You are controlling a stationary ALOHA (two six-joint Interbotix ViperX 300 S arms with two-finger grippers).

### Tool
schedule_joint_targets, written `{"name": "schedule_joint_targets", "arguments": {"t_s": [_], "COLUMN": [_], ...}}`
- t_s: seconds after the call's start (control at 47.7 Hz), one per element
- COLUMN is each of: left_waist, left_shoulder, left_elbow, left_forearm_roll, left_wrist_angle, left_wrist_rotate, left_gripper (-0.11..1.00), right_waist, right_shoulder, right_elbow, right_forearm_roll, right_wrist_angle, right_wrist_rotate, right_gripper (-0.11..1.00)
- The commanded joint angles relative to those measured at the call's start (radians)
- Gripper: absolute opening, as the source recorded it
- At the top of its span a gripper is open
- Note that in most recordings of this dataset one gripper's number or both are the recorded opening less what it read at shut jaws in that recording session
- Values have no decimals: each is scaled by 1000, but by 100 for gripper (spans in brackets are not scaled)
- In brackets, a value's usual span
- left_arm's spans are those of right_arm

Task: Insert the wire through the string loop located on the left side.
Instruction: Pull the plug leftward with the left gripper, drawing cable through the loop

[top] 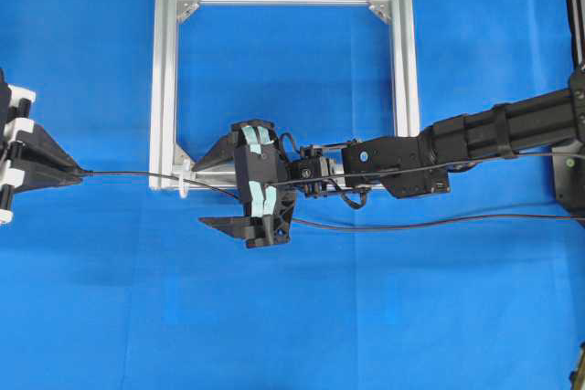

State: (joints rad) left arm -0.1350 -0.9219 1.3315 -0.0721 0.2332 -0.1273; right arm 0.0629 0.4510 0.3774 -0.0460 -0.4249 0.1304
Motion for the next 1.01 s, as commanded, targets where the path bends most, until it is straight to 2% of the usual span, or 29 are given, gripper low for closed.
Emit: {"name": "schedule_joint_targets", "arguments": {"t_s": [0.0, 0.231, 0.441, 0.504, 0.65, 0.692, 0.839, 0.986], "left_waist": [-2, -2, -2, -2, -2, -2, -2, -2], "left_shoulder": [28, 92, 86, 84, 84, 84, 83, 67], "left_elbow": [-11, -9, -8, -8, -8, -8, -8, -11], "left_forearm_roll": [0, 2, 3, 3, 3, 3, 3, 2], "left_wrist_angle": [-20, -51, -49, -49, -48, -48, -48, -46], "left_wrist_rotate": [-2, 0, 0, -2, -2, -2, -2, 0], "left_gripper": [7, 7, 10, 24, 69, 75, 69, 68], "right_waist": [3, 3, 3, 3, 3, 3, 3, 2], "right_shoulder": [-44, -44, -44, -44, -46, -46, -46, -74], "right_elbow": [-15, -17, -18, -20, -21, -21, -21, -18], "right_forearm_roll": [0, 0, -2, 0, -2, -2, 0, 2], "right_wrist_angle": [-5, -8, -5, -5, -5, -5, -5, 8], "right_wrist_rotate": [0, 0, 0, 0, 0, 0, 0, 0], "right_gripper": [95, 95, 95, 95, 95, 95, 95, 95]}}
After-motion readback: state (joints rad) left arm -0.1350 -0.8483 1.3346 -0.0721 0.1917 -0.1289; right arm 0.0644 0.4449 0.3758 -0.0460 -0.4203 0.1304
